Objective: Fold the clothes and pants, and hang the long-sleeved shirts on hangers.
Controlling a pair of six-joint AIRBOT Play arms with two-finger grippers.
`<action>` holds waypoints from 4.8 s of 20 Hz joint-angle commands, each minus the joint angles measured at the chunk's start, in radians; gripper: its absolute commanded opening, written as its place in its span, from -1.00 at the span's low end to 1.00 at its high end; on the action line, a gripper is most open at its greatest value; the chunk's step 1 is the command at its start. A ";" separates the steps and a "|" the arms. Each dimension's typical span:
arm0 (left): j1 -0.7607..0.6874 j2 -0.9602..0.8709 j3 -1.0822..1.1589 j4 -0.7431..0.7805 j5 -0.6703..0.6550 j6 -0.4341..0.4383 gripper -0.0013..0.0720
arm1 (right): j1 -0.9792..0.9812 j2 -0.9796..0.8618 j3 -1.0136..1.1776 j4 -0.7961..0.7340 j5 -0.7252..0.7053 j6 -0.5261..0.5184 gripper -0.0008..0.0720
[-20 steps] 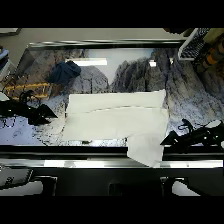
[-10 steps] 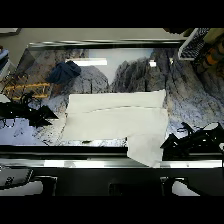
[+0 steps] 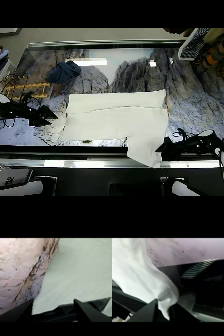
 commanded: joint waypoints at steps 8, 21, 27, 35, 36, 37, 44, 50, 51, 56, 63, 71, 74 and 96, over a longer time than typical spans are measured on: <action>0.083 0.104 -0.429 -0.049 0.115 0.135 0.61 | 0.000 0.000 -0.020 0.031 -0.001 -0.042 -0.87; 0.017 0.097 -0.486 -0.138 0.271 0.167 0.61 | 0.000 0.011 -0.020 0.039 0.036 -0.069 -0.87; -0.043 0.102 -0.485 -0.138 0.290 0.162 -0.92 | 0.000 0.127 -0.020 0.039 0.025 -0.069 -0.87; 0.144 0.437 -0.485 0.026 0.124 -0.090 -0.92 | 0.000 0.577 -0.019 0.027 0.185 0.119 -0.88; 0.161 0.487 -0.485 0.024 0.119 -0.090 -0.92 | 0.000 0.662 -0.017 0.031 0.205 0.150 -0.88; 0.165 0.528 -0.485 0.024 0.120 -0.090 -0.93 | 0.000 0.738 -0.013 0.034 0.216 0.172 -0.88; 0.072 0.505 -0.475 -0.029 0.280 -0.052 -0.93 | 0.000 0.674 0.005 0.326 -0.078 -0.009 -0.88; -0.064 0.317 -0.312 -0.040 0.436 -0.001 -0.93 | 0.015 0.227 0.179 0.554 -0.226 -0.290 -0.88; -0.081 0.269 -0.274 -0.040 0.444 0.001 -0.93 | 0.043 0.161 0.224 0.551 -0.243 -0.310 -0.88; -0.164 0.022 -0.044 -0.038 0.446 0.035 -0.93 | 0.171 -0.085 0.420 0.547 -0.393 -0.280 -0.88; -0.173 -0.248 0.272 -0.039 0.395 0.022 -0.93 | 0.249 -0.259 0.555 0.539 -0.460 -0.235 -0.87; -0.150 -0.288 0.338 -0.037 0.343 -0.003 0.16 | 0.064 -0.253 0.665 0.344 -0.211 -0.010 0.56; -0.134 -0.256 0.340 -0.035 0.288 -0.003 0.16 | -0.043 -0.261 0.685 0.304 -0.163 0.003 0.77; -0.135 -0.235 0.340 -0.035 0.238 -0.003 0.15 | 0.126 -0.467 0.685 0.330 -0.146 -0.261 0.92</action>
